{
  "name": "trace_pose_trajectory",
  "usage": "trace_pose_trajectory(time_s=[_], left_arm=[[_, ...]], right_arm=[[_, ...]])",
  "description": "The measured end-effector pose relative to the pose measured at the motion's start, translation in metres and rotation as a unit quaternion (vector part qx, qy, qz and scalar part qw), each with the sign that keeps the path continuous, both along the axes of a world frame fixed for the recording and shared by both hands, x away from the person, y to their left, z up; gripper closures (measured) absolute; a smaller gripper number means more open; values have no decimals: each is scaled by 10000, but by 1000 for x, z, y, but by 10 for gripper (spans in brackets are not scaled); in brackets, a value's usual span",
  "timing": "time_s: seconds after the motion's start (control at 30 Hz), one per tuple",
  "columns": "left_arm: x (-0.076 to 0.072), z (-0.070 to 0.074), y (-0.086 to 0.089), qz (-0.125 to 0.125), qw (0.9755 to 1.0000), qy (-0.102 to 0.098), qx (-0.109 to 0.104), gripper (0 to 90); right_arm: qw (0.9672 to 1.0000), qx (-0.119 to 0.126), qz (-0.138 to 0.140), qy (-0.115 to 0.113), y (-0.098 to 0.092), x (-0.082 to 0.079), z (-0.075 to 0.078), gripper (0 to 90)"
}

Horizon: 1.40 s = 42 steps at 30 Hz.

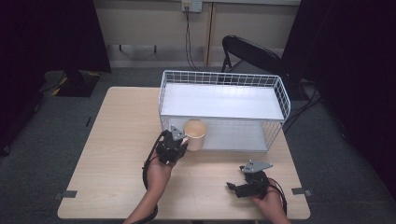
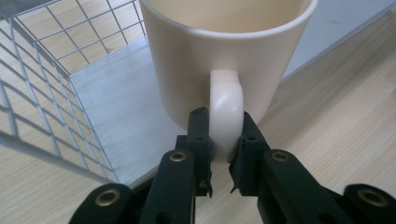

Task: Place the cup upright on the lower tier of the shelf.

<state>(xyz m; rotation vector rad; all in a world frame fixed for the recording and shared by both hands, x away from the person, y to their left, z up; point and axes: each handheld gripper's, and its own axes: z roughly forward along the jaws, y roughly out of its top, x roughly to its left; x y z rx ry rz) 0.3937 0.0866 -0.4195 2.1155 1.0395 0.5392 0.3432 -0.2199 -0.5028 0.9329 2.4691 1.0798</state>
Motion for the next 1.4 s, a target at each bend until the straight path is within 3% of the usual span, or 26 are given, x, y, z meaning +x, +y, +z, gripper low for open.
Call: trace_pose_trajectory(time_s=[0.67,1.0,1.4], left_arm=[[11,-12,-24,177,9998,-34,-130,804],[17,-21,-36,289,9995,-26,-97,803],[22,-26,-42,360,9993,-23,-136,803]], right_arm=[[10000,0,0,-1,0,0,0,136],[10000,0,0,0,0,0,0,136],[10000,0,1,-1,0,0,0,136]])
